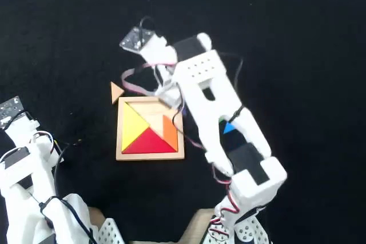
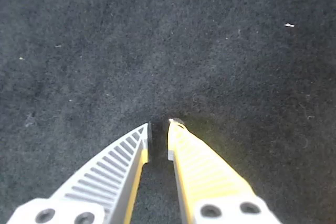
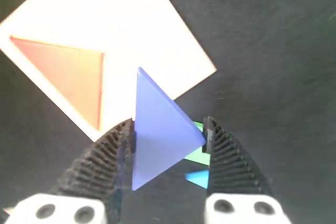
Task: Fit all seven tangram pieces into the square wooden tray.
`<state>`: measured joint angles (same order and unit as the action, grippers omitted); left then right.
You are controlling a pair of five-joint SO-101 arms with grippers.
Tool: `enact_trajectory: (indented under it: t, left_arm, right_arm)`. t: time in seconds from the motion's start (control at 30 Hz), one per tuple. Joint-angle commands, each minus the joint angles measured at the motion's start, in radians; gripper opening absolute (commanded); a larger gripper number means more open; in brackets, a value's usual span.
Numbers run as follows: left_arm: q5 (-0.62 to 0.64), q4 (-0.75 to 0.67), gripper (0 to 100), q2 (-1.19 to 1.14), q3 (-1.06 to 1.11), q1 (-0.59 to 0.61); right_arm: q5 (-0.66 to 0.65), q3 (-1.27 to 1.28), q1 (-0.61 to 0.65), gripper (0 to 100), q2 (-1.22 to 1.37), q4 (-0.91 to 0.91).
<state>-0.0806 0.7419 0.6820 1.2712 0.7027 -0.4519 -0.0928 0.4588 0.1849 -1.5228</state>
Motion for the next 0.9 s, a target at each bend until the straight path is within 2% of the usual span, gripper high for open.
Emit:
enact_trajectory:
  t: [0.0,0.1,0.27,0.37,0.87]
  left_arm:
    - [-0.005,-0.006,8,0.020,-0.019,-0.001]
    - [-0.005,-0.006,8,0.020,-0.019,-0.001]
    - [-0.005,-0.006,8,0.020,-0.019,-0.001]
    - [-0.005,-0.006,8,0.020,-0.019,-0.001]
    - [-0.005,-0.006,8,0.020,-0.019,-0.001]
  right_arm:
    - [0.109,0.159,0.031,11.0,-0.070,0.189]
    - [0.109,0.232,0.035,11.0,-0.068,0.304]
    - [0.049,0.262,0.031,11.0,-0.030,0.387]
    - [0.014,0.260,0.035,11.2,0.021,0.397]
    - [0.018,0.179,0.020,11.3,0.134,0.416]
